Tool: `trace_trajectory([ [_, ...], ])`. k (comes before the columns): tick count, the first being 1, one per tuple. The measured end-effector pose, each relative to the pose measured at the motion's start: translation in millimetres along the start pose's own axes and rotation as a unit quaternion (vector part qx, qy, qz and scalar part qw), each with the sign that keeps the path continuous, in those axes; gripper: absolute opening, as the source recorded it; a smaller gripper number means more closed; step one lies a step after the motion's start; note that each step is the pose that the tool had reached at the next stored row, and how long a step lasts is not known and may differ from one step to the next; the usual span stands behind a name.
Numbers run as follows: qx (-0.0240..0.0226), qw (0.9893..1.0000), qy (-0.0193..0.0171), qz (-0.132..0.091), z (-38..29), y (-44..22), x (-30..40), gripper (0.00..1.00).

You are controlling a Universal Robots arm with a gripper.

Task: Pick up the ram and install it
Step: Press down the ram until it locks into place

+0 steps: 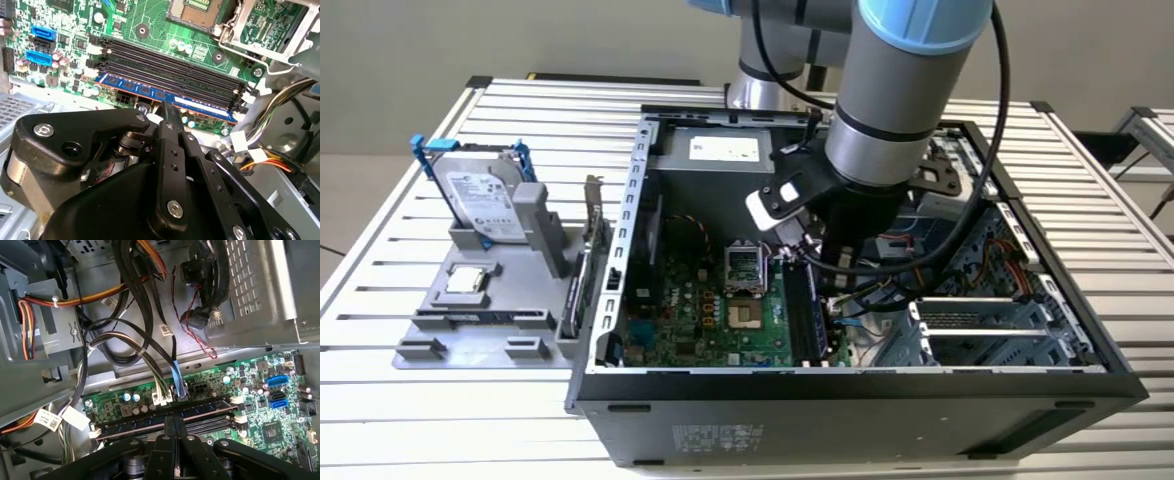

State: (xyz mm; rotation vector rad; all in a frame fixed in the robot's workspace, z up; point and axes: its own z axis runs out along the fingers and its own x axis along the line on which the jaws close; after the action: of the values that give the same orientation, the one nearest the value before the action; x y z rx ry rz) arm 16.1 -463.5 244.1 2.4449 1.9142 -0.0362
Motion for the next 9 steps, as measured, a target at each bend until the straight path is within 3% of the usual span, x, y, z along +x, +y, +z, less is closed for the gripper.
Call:
trace_trajectory([
  [9, -0.0001, 0.9994, 0.0002, -0.034, 0.0, -0.5, -0.1, 0.00],
])
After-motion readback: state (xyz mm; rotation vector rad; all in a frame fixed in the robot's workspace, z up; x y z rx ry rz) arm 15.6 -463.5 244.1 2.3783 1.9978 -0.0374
